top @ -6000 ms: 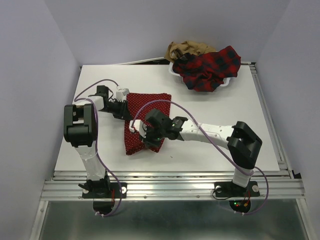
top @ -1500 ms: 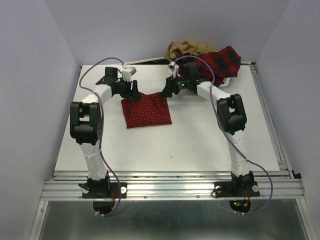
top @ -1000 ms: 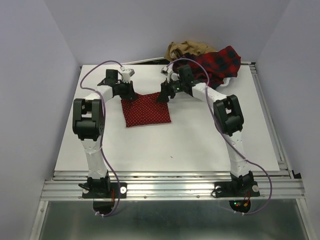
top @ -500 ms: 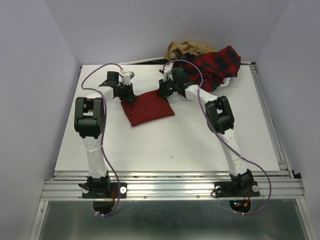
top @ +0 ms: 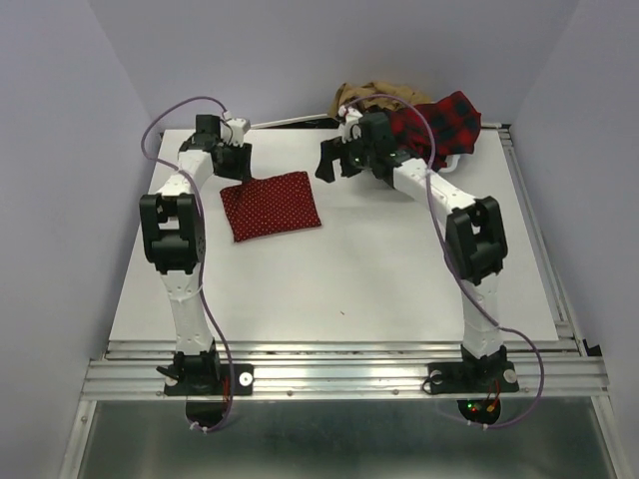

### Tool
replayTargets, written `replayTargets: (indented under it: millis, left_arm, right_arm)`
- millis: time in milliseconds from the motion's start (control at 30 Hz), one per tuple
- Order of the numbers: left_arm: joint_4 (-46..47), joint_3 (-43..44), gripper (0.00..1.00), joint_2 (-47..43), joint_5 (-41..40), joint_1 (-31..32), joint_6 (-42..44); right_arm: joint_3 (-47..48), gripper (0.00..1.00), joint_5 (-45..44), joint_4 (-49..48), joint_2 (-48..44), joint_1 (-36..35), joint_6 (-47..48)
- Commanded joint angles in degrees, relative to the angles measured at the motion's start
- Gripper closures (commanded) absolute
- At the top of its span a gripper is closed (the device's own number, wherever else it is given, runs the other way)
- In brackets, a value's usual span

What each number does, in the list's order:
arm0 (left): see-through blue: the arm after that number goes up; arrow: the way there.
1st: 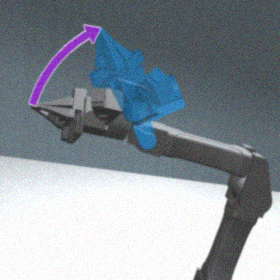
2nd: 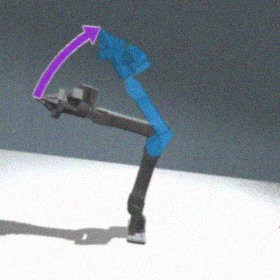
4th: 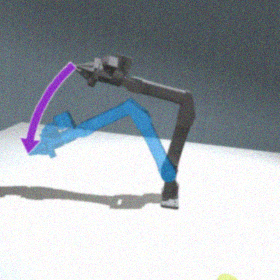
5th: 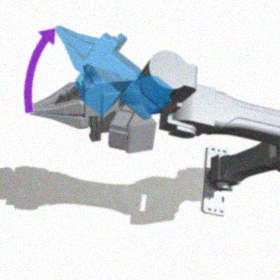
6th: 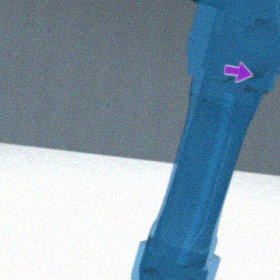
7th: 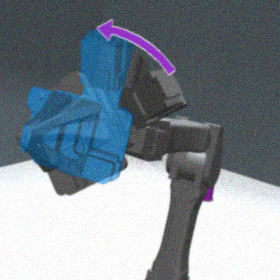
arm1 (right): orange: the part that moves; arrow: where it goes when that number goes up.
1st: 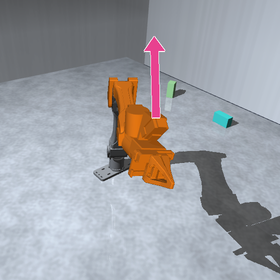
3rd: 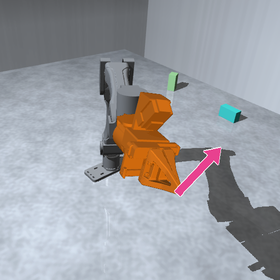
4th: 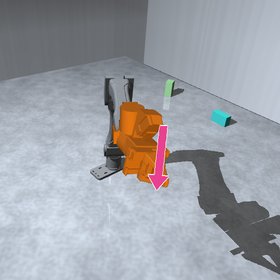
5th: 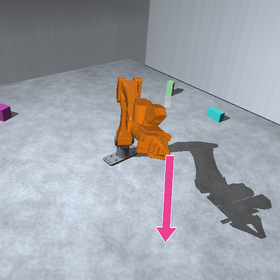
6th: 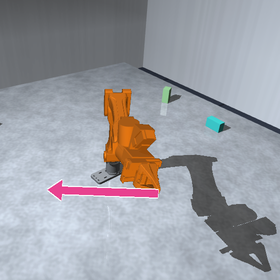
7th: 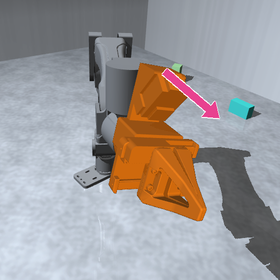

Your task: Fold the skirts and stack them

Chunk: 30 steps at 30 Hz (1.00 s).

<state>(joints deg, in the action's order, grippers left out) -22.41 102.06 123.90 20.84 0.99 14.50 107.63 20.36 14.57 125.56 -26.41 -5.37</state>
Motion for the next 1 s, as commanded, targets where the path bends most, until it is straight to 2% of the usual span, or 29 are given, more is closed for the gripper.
replayTargets:
  millis: [0, 33, 67, 100, 167, 267, 433, 500, 733, 833, 967]
  left_arm:
    - [-3.9, 8.4, 0.37, -6.9, -3.9, 0.5, 0.3]
    - [-4.6, 8.8, 0.35, -8.0, -4.5, 1.0, -0.3]
    - [-4.5, 8.6, 0.24, -10.7, -7.8, 2.4, -2.0]
    - [-4.9, 8.4, 0.22, -11.8, -10.4, 3.6, -3.1]
    - [-6.4, 7.7, 0.21, -14.3, -15.8, 7.2, -5.5]
    - [-6.4, 1.6, 0.21, -17.7, -19.7, 10.8, -9.2]
    - [-2.4, -13.6, 0.30, -20.0, -23.6, 15.3, -19.0]
    - [0.0, -18.2, 0.37, -19.4, -23.7, 15.6, -20.8]
    - [0.3, -18.0, 0.37, -10.4, -23.6, 15.4, -23.4]
    - [-2.2, -14.8, 0.39, -4.2, -25.7, 12.3, -19.4]
    - [-4.2, -14.5, 0.43, -1.5, -25.2, 7.4, -13.1]
  right_arm:
    - [-4.4, 0.00, 2.1, -1.9, -11.8, 1.3, -2.3]
    - [-5.6, 0.00, 2.1, -1.8, -13.2, 1.8, -2.4]
    - [-7.8, 0.00, 1.1, -1.6, -15.9, 1.8, -2.3]
    - [-8.8, 0.00, 0.4, -1.4, -17.1, 1.8, -2.2]
    - [-11.8, 0.00, -2.1, -0.9, -20.3, 2.3, -1.9]
    - [-14.4, 0.00, -5.3, 0.1, -23.0, 3.4, -1.9]
    - [-18.9, 0.00, -7.2, 1.3, -26.7, 6.1, -2.5]
    - [-20.7, 0.00, -7.4, 1.4, -27.5, 6.9, -2.9]
    - [-25.7, 0.00, -8.1, 1.4, -29.8, 8.0, -2.4]
    - [-26.2, 0.00, -8.5, 1.5, -29.8, 8.6, -1.1]
    - [-25.8, 0.00, -8.4, 1.4, -29.1, 9.1, -0.2]
